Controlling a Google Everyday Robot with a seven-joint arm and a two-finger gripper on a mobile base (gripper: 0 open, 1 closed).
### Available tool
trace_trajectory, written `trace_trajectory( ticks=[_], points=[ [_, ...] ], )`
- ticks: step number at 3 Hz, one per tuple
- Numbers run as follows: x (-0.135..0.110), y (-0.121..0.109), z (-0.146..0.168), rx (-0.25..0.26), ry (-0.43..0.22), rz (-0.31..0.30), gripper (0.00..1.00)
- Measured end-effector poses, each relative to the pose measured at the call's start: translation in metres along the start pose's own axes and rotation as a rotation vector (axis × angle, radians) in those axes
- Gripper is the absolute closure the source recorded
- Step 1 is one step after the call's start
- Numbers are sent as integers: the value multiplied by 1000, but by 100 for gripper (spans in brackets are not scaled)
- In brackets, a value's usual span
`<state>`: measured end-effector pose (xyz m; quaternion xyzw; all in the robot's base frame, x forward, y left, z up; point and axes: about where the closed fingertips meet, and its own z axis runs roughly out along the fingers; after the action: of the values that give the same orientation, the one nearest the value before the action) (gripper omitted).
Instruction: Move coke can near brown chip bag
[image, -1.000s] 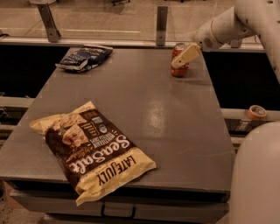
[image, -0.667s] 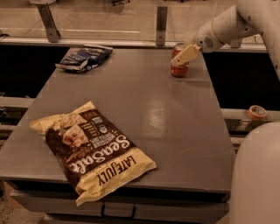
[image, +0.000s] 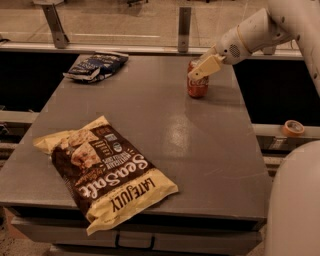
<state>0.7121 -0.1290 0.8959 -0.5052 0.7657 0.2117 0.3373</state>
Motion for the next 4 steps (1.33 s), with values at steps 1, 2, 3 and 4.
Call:
trace_trajectory(
  ticks=[1, 2, 3, 4],
  points=[
    [-6, 7, 3, -9, 16, -15, 100],
    [-39, 33, 9, -40, -31, -65, 100],
    [-85, 71, 8, -63, -117, -124, 100],
    [-86, 71, 8, -64, -117, -124, 100]
  ],
)
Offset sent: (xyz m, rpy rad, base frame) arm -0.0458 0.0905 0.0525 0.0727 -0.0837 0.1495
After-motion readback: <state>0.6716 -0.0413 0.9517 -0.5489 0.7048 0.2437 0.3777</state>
